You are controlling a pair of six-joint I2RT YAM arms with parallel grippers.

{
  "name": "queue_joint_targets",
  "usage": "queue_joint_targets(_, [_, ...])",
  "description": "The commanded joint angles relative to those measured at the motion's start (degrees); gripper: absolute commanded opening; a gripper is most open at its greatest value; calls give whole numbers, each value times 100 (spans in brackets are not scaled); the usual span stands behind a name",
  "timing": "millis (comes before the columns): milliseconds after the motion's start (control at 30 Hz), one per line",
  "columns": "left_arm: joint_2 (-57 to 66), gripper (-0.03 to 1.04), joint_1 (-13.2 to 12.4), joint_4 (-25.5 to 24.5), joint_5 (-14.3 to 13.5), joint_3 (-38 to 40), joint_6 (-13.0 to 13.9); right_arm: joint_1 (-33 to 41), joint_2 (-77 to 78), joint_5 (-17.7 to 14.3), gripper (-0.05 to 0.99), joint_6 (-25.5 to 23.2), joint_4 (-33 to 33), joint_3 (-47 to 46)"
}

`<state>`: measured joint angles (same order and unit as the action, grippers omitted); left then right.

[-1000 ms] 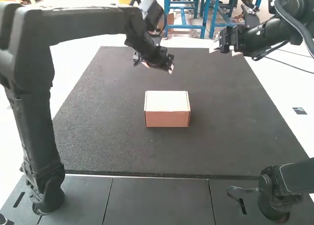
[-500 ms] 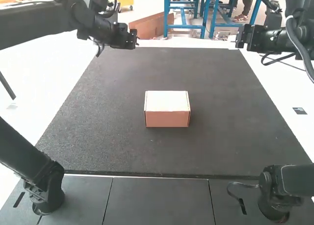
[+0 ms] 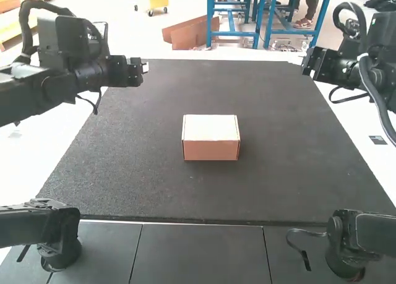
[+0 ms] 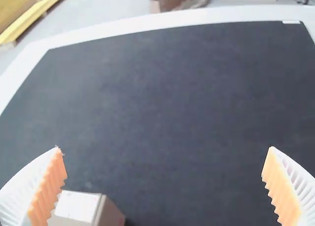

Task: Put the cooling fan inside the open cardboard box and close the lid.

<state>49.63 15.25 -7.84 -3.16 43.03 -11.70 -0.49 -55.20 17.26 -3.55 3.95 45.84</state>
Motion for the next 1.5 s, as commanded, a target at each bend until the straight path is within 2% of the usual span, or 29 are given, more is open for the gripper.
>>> queue_joint_targets(0, [-533,97,-171,291,-18,-514,-51,-48,167,-311,92,-84,-254,-322])
queue_joint_targets(100, [-1051,97,-400,599,-53,-1042,-42,-12,220,-451,92,-75,-438,-691])
queue_joint_targets(267, [-1957,97,-707,1372,-18,-1850,-16,32,431,-557,92,-119,-1484,-1420])
queue_joint_targets(400, [-2519,97,-795,1170,17,-2184,-16,40,633,-557,92,-207,-1933,-1816])
queue_joint_targets(500, [-2932,97,-883,959,35,-2404,28,49,809,-557,91,-190,-1977,-2062])
queue_joint_targets(633, [-3345,97,-962,871,17,-2527,142,58,1002,-759,91,-181,-2196,-2475])
queue_joint_targets(733, [-3486,97,-944,898,8,-2536,204,32,1222,-820,91,-234,-2899,-2879])
queue_joint_targets(767, [-3530,97,-927,933,8,-2536,335,23,1275,-820,91,-269,-3075,-2994])
queue_joint_targets(833, [-3627,97,-892,1118,-36,-2554,819,-12,1363,-820,91,-286,-3286,-3169])
queue_joint_targets(933, [-3759,97,-821,1610,-45,-2659,1320,-83,1530,-794,91,-304,-3392,-3319])
queue_joint_targets(1000, [-3864,97,-777,2058,17,-2879,1337,-91,1670,-750,91,-295,-3400,-3424])
queue_joint_targets(1067, [-3987,97,-725,2155,35,-3028,1434,-83,1802,-671,91,-286,-3400,-3583])
queue_joint_targets(1300, [-4523,97,-479,2032,149,-3512,1619,-39,2180,-636,91,-207,-3137,-3996])
queue_joint_targets(1367, [-4664,97,-417,1900,439,-3617,1610,49,2286,-574,91,-207,-3075,-4119])
queue_joint_targets(1467, [-4734,97,-373,1865,606,-3661,1601,76,2479,-557,91,-216,-2882,-4171])
